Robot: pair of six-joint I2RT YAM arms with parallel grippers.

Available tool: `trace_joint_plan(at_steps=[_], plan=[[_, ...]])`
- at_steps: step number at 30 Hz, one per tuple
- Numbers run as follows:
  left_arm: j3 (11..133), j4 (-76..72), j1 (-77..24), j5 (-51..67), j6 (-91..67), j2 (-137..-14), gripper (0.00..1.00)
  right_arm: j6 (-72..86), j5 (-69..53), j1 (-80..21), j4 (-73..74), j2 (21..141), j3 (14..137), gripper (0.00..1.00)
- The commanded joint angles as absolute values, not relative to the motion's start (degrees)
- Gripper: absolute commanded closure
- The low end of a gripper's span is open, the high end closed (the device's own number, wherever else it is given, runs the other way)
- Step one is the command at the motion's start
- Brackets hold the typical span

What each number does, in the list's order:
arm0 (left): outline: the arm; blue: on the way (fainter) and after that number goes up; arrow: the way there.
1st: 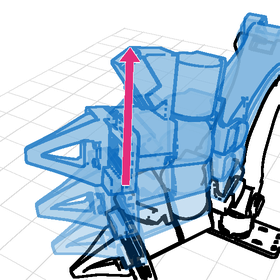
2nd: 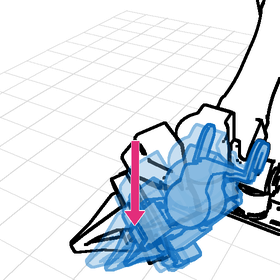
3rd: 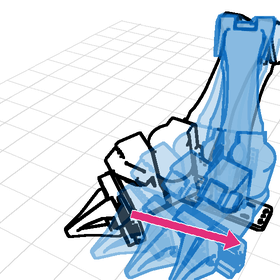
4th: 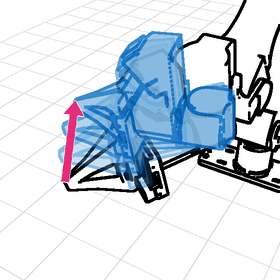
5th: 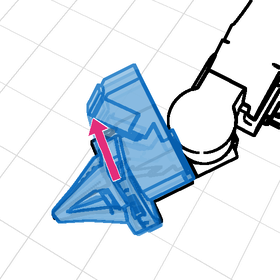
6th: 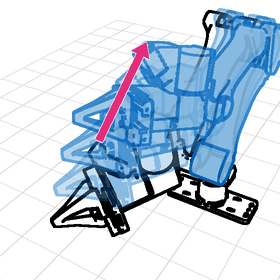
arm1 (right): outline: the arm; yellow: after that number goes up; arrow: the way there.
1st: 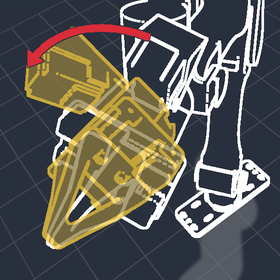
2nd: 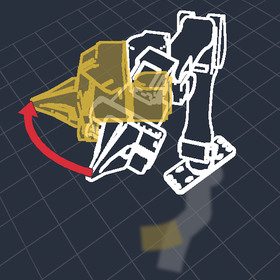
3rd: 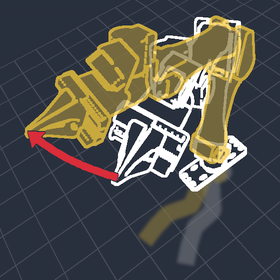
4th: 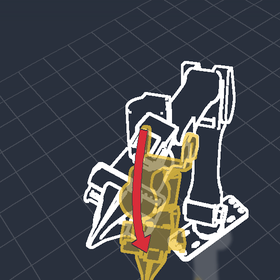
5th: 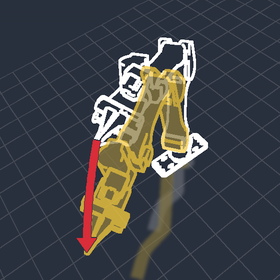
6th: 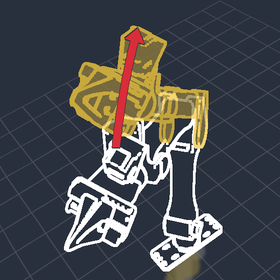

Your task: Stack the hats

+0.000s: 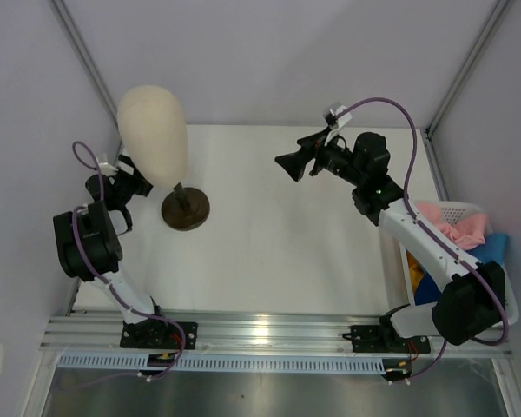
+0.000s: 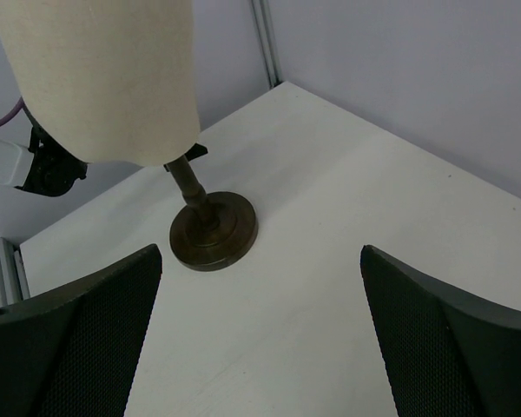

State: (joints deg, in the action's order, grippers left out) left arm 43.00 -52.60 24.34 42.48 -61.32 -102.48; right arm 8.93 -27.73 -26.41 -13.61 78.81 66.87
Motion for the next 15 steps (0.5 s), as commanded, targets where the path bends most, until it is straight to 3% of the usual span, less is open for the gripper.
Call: trace_joint_plan(at_steps=[1, 9, 15], plan=[[47.1, -55.47, 19.61, 44.39, -59.86, -103.97, 0.02, 7.91, -24.0, -26.63, -14.76, 75.15, 64.17, 0.01], [45.45, -58.8, 11.7, 42.1, -61.0, -106.26, 0.01, 13.79, -10.47, -25.41, -7.92, 73.48, 64.69, 0.01], [43.34, -62.92, 4.59, 40.43, -63.36, -107.4, 0.01, 19.41, -10.37, -21.54, -7.12, 70.67, 61.44, 0.0]])
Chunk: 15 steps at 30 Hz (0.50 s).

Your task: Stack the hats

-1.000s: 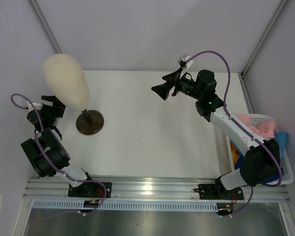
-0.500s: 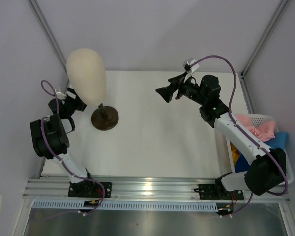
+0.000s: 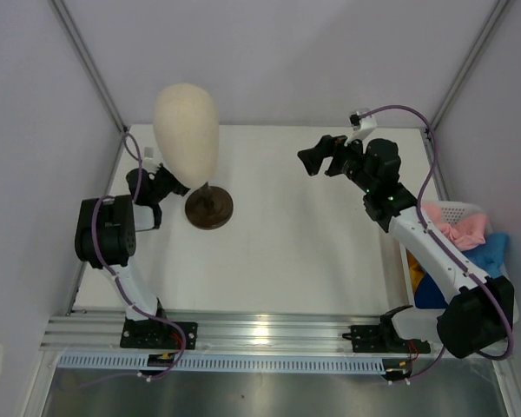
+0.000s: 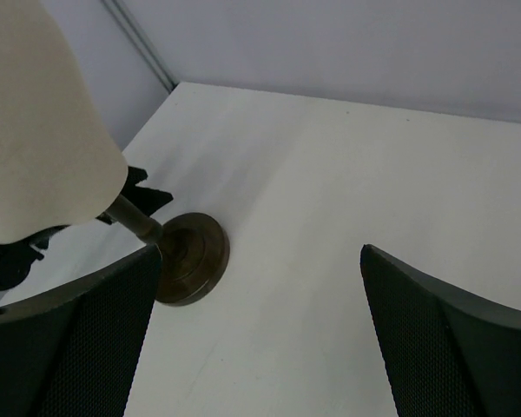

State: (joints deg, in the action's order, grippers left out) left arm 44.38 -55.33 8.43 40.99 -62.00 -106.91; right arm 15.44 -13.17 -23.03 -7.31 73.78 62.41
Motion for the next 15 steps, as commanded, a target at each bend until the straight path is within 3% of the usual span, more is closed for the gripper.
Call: trace_joint_plan(at_steps=[1, 8, 15], plan=[[41.94, -64.15, 3.7, 40.08, -63.8, -107.4, 0.01, 19.68, -10.2, -20.49, -6.6, 70.32, 61.17, 0.01], [38.06, -68.03, -3.07, 36.66, -65.21, -105.91, 0.02, 20.92, -9.23, -15.92, -2.2, 67.42, 59.86, 0.01], [31.91, -68.55, -12.64, 24.63, -71.62, -102.22, 0.01, 23.11, -6.43, -13.01, -0.37, 63.72, 56.95, 0.01]])
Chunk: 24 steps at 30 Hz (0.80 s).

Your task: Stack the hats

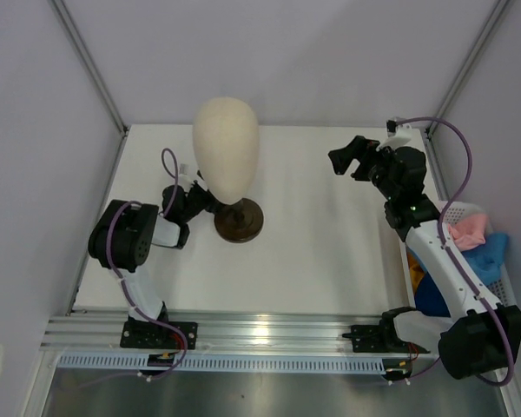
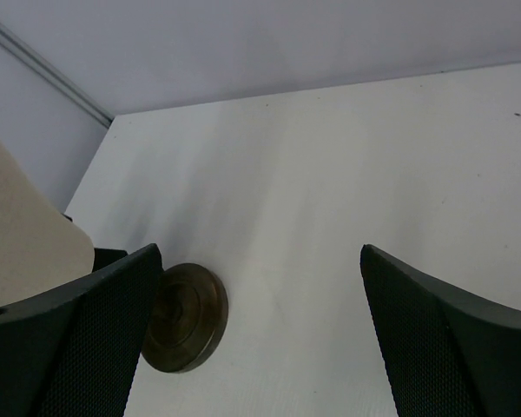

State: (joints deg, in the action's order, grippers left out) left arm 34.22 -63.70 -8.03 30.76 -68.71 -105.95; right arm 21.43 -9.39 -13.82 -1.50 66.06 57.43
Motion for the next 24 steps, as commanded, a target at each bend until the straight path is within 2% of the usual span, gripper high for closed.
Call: trace_joint_plan(at_steps=[1, 6, 13, 24], plan=[[31.21, -68.29, -13.79, 22.7, -72.85, -101.69, 0.01, 23.46, -5.2, -12.83, 1.3, 63.46, 57.56, 0.01], [24.27, -69.87, -21.52, 8.12, -78.66, -96.95, 0.01, 25.04, -1.24, -10.29, 8.33, 62.93, 58.88, 0.01], [23.55, -64.0, -29.43, -0.08, -80.95, -92.03, 0.01, 29.08, 1.49, -4.75, 13.89, 62.67, 59.06, 0.01], [25.84, -51.6, -37.96, -9.48, -82.17, -85.87, 0.01, 31.37, 0.62, -3.78, 14.5, 57.57, 56.43, 0.0]])
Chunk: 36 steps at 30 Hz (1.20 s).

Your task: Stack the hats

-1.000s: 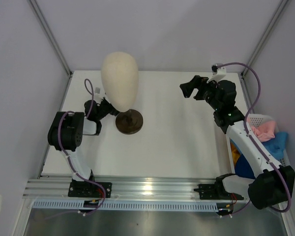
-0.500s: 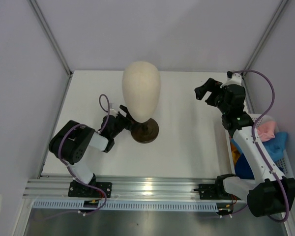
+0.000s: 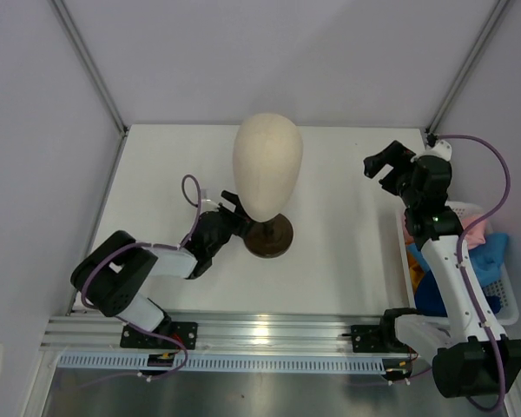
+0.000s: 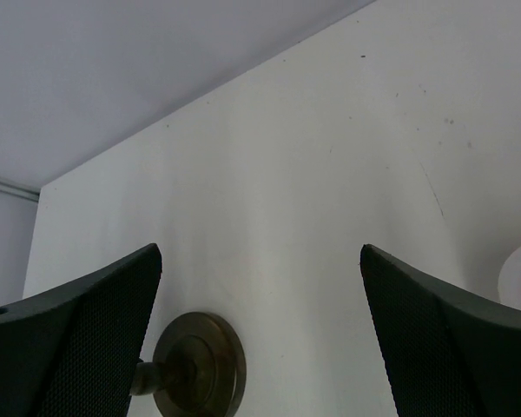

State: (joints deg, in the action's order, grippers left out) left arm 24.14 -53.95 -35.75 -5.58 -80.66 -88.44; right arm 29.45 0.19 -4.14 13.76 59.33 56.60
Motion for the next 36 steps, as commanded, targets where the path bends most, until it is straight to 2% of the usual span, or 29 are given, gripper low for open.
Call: trace_joint_plan(at_steps=[1, 4, 11, 16, 20, 23, 26, 30, 36], plan=[[25.93, -48.46, -38.58, -10.45, -82.7, -85.35, 0.01, 31.9, 0.62, -3.78, 14.76, 57.13, 56.43, 0.01], [27.77, -40.03, -40.78, -13.79, -86.04, -83.32, 0.0, 32.96, -1.93, -3.78, 14.68, 56.52, 55.73, 0.01], [30.58, -37.63, -42.89, -12.75, -86.83, -84.2, 0.01, 33.4, 3.07, -2.99, 20.37, 56.42, 56.51, 0.01], [28.92, -17.78, -42.8, -12.99, -86.05, -73.7, 0.0, 34.01, 4.92, -2.29, 21.27, 55.46, 55.82, 0.01], [28.47, -1.18, -40.87, -18.8, -77.1, -58.83, 0.0, 32.0, 3.86, -2.02, 20.3, 53.97, 54.93, 0.0], [31.63, 11.14, -37.37, -19.52, -65.28, -47.86, 0.0, 32.86, 14.1, -0.63, 30.01, 53.26, 59.14, 0.01], [35.06, 20.55, -32.97, -14.71, -54.78, -39.59, 0.0, 35.06, 18.36, 2.54, 36.62, 52.56, 63.19, 0.01], [42.25, 30.99, -31.46, -12.57, -45.54, -34.55, 0.01, 39.72, 19.6, 7.98, 42.44, 51.68, 63.28, 0.01], [50.62, 41.11, -31.38, -10.46, -36.92, -34.71, 0.0, 34.98, 21.17, 11.69, 46.75, 48.34, 61.17, 0.01]])
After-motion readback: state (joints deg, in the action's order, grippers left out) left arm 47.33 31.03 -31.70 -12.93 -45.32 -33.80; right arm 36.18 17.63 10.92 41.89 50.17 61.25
